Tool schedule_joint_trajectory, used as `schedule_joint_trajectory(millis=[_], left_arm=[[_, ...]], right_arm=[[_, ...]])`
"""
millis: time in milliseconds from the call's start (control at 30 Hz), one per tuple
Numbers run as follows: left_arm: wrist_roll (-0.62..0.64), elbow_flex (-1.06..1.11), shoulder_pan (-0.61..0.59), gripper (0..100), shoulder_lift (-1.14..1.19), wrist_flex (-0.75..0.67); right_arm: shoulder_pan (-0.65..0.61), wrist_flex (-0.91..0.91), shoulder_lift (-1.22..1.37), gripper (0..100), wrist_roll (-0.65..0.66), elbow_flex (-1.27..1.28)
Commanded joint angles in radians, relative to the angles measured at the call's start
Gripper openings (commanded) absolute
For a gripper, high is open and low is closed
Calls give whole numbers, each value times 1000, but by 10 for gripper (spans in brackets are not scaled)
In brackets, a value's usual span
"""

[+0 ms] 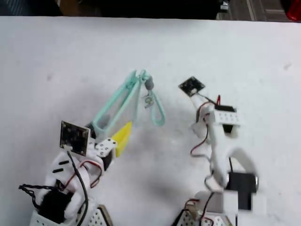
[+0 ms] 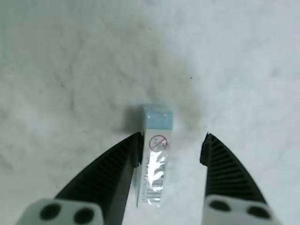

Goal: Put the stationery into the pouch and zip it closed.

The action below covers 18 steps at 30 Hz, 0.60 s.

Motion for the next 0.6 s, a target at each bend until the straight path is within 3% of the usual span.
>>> schedule_joint_trajectory(millis=[0, 133, 233, 400, 567], left_arm=[[-8, -29, 12, 229, 1, 14], [-8, -29, 12, 229, 1, 14], [-8, -29, 12, 229, 1, 14], [-8, -29, 12, 229, 1, 14], [8, -35, 12, 229, 1, 15]], right_arm=[[8, 15, 85, 187, -9, -106], [4, 16, 88, 152, -9, -120], [4, 13, 91, 19, -9, -123], [13, 8, 67, 16, -11, -126], [1, 153, -189, 16, -12, -155]])
